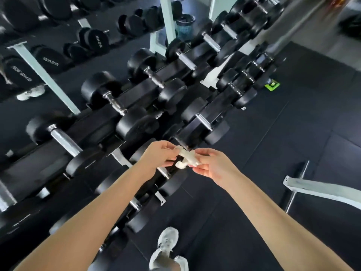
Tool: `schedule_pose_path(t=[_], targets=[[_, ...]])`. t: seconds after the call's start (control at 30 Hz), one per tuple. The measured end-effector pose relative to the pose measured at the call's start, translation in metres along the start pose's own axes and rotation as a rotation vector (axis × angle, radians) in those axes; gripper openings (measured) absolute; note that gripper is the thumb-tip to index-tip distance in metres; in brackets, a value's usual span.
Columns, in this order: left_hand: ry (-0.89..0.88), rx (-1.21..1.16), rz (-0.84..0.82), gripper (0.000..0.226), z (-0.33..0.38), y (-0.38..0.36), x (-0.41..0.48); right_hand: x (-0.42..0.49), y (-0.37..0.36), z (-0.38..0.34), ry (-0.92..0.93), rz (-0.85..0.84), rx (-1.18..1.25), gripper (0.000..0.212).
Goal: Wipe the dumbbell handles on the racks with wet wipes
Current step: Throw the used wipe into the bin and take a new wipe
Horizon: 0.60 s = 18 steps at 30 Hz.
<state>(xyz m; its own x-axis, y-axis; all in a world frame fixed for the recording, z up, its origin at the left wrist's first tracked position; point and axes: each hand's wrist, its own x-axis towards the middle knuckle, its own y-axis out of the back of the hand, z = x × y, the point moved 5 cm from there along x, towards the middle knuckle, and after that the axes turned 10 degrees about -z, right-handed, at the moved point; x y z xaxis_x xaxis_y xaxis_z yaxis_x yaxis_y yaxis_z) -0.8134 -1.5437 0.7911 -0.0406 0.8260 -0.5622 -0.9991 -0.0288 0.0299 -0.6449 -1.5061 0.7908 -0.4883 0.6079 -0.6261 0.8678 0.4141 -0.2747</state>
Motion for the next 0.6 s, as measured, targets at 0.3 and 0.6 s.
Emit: schedule_pose_path(t=[0.3,0.6], targets=[[-0.01,-0.09,-0.105,0.01,0.109,-0.131,0.162,0.042,0.173,-0.107,0.03,0.225,-0.151,0.021],[-0.143,0.185,-0.234,0.019,0.276,-0.322,0.347,0.06,0.39,-0.247,0.169,0.58,-0.228,0.011]])
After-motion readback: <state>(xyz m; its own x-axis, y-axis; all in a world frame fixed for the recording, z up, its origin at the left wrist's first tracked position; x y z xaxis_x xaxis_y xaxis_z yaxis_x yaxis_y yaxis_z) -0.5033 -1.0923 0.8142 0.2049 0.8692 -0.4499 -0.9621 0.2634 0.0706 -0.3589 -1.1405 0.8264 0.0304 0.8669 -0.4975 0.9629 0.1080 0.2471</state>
